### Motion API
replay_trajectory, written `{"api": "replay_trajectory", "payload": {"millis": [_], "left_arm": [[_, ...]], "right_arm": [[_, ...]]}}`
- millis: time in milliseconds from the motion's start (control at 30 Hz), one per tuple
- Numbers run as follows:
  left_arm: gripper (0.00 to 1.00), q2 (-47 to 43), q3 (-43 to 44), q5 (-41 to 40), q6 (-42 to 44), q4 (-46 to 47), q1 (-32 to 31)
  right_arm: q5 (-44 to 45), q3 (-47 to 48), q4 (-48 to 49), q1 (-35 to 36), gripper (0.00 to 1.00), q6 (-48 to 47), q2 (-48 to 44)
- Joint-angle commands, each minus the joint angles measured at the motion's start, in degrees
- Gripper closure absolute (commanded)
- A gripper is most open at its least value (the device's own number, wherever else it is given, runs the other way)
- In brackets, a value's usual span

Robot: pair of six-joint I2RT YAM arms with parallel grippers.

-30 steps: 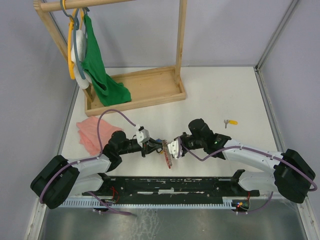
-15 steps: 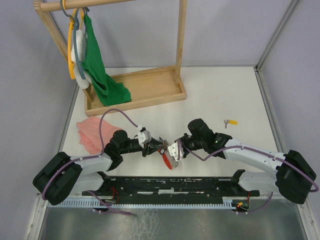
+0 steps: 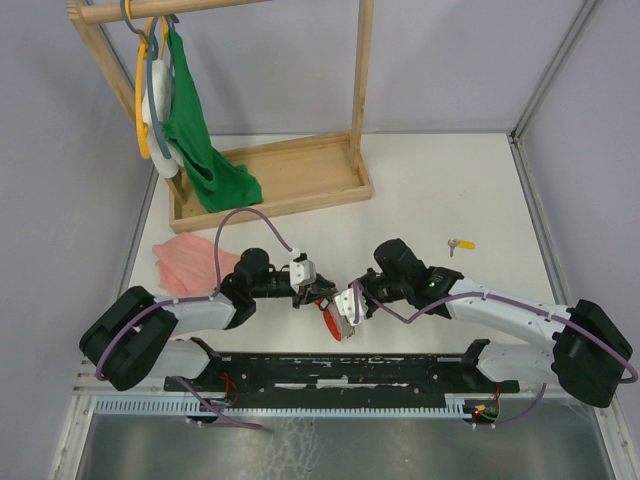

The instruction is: Put the keys on the keyring

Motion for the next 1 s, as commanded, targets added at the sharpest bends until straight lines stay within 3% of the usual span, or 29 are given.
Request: {"api": "replay_trajectory", "payload": {"millis": [0, 967], "left_arm": [[0.72, 0.67, 1.82, 0.56, 2.83, -0.91, -0.23], [0.75, 0.26, 0.94, -4.18, 1.57, -2.82, -1.47]], "right_arm": [[-0.09, 2.23, 1.48, 0.39, 0.99, -0.56, -1.36], [-0.28, 1.63, 2.95, 0.39, 0.99, 0.27, -1.23]]}}
